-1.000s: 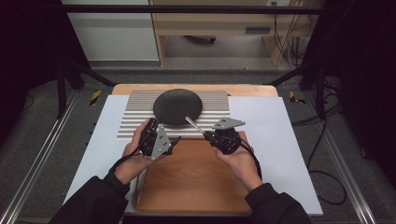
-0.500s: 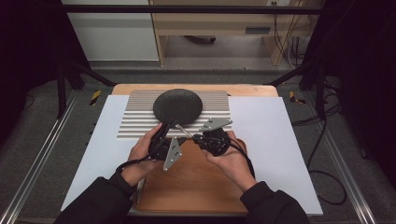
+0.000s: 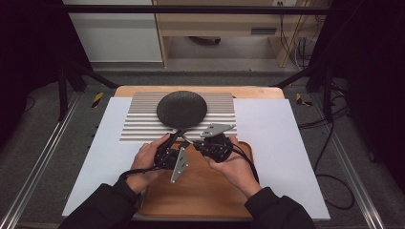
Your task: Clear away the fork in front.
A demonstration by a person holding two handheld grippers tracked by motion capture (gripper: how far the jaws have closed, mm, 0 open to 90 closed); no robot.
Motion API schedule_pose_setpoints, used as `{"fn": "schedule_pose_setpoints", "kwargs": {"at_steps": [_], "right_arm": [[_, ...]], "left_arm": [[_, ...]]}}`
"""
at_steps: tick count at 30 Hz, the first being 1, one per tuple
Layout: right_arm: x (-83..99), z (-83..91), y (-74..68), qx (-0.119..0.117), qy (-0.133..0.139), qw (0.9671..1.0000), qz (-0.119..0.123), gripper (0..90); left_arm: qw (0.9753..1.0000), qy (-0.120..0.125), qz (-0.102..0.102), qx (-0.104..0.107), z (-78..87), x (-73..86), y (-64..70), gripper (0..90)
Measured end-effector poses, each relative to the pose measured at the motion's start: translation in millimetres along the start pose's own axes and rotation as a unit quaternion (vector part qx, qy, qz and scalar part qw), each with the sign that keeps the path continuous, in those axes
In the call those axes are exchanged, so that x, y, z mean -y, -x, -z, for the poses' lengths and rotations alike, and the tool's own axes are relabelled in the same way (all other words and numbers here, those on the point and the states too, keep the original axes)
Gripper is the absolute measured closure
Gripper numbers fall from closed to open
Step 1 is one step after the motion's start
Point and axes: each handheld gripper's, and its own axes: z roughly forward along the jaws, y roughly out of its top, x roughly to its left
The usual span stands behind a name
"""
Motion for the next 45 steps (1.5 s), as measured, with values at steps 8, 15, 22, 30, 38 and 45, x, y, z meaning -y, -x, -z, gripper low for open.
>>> {"fn": "schedule_pose_setpoints", "kwargs": {"at_steps": [8, 15, 22, 30, 38, 45], "right_arm": [[1.2, -4.3, -2.3, -0.003, -0.005, 1.0, 0.003, 85.3], [1.1, -6.4, -1.9, -0.005, -0.011, 0.9999, 0.004, 85.3], [0.0, -7.0, -1.8, -0.007, -0.014, 0.9999, 0.006, 85.3], [0.2, -7.7, -2.4, -0.01, -0.02, 0.9997, 0.008, 85.3], [0.6, -8.5, -2.6, -0.013, -0.018, 0.9997, 0.008, 85.3], [0.5, -9.2, -2.9, -0.014, -0.019, 0.9997, 0.007, 85.3]], "left_arm": [[0.9998, 0.002, -0.02, 0.0, 2.6, -1.5, 5.1, 58.0], [0.9994, 0.0, -0.033, 0.004, 3.9, -0.5, 7.1, 62.9], [0.9989, -0.001, -0.048, 0.005, 5.6, -1.0, 8.5, 65.5], [0.9984, -0.001, -0.057, 0.004, 5.7, -1.3, 9.5, 68.3], [0.9979, -0.001, -0.064, 0.001, 5.6, -1.1, 10.0, 69.3], [0.9972, -0.005, -0.075, 0.001, 5.9, -1.3, 10.8, 72.8]]}}
